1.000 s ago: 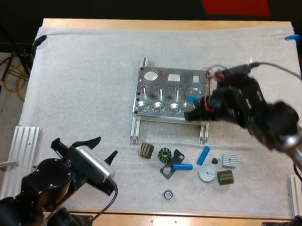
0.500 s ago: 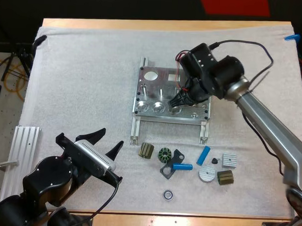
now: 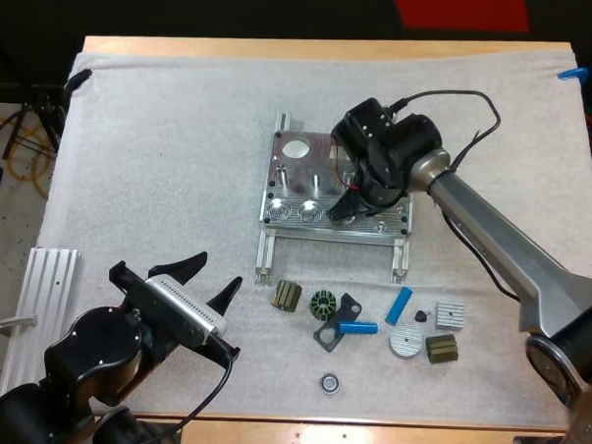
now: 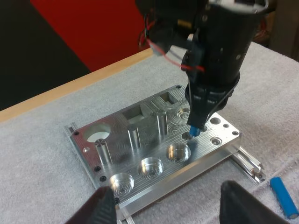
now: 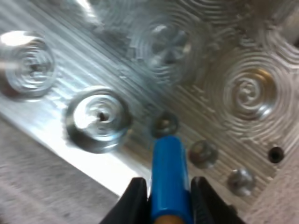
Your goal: Load cells from left to right
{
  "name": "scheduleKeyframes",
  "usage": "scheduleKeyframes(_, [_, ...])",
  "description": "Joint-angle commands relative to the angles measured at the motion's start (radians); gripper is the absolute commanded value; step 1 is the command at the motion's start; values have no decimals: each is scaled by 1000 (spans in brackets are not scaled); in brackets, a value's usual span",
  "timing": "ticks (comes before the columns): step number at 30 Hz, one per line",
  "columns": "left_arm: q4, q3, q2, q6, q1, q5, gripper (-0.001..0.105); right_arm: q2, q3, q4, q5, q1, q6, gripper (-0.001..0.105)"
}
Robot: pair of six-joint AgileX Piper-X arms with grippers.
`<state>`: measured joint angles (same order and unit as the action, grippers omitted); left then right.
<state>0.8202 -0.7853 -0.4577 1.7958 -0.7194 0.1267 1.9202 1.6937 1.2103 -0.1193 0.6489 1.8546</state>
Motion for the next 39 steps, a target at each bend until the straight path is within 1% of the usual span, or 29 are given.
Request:
scheduleKeyframes(1, [-14, 0, -1, 12, 1, 19, 49, 0, 14, -12, -24, -6, 10, 0])
scheduleKeyframes(9, [-14, 0, -1, 12, 1, 19, 49, 8, 11, -90, -25, -6, 16, 0])
scheduleKeyframes(14, [-14, 0, -1, 12, 1, 19, 49, 8, 11, -59, -23, -6, 16, 0])
scheduleKeyframes(18, [-14, 0, -1, 12, 1, 19, 49, 11, 11, -27, 12, -6, 16, 0])
scheduleKeyframes(29, [-14, 0, -1, 12, 1, 19, 49, 17, -10, -54, 12, -6, 16, 0])
scheduleKeyframes(34, [-14, 0, -1, 12, 1, 19, 49, 34, -10, -49, 100, -6, 16, 0])
scheduleKeyframes(39, [-14, 0, -1, 12, 1, 19, 49, 40, -10, -44, 100, -4, 16, 0])
